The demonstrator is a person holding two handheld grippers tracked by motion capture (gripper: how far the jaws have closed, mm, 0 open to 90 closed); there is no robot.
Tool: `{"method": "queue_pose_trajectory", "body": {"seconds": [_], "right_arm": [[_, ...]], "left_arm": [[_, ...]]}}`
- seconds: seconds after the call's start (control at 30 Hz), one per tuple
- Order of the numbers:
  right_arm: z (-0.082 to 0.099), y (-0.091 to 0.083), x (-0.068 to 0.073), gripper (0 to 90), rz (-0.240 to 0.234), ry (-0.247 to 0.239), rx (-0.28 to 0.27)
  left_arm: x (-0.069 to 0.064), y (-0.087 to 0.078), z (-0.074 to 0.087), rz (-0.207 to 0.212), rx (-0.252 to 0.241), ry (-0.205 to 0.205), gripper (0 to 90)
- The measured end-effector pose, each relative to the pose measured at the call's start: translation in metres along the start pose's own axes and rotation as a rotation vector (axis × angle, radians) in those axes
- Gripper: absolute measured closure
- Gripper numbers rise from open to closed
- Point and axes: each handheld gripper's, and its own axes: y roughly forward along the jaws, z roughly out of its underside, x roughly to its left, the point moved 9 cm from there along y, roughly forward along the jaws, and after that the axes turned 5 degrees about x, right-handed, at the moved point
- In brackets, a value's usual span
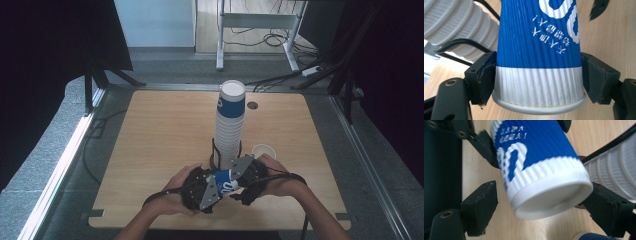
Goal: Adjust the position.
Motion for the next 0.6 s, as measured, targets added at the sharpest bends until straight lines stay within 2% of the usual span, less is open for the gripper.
{"method": "queue_pose_trajectory", "body": {"seconds": [0.17, 0.27, 0.37, 0.47, 0.6], "right_arm": [[-0.003, 0.012, 0.004, 14.3, -0.008, -0.061, 0.064], [-0.003, 0.017, 0.007, 21.6, -0.006, -0.096, 0.098], [-0.002, 0.021, 0.006, 25.5, 0.006, -0.124, 0.098], [-0.001, 0.021, 0.006, 25.8, 0.010, -0.132, 0.087], [-0.001, 0.019, 0.005, 26.1, 0.025, -0.127, 0.046]], "left_arm": [[-0.006, 0.004, -0.001, 0.015, 0.017, 0.016, 20.8], [-0.006, 0.005, -0.002, 0.021, 0.014, 0.024, 20.8], [-0.007, 0.006, -0.001, 0.021, 0.020, 0.024, 20.6], [-0.006, 0.008, -0.001, 0.017, 0.018, -0.003, 18.8], [-0.001, 0.007, -0.001, 0.004, 0.010, -0.047, 7.3]]}}
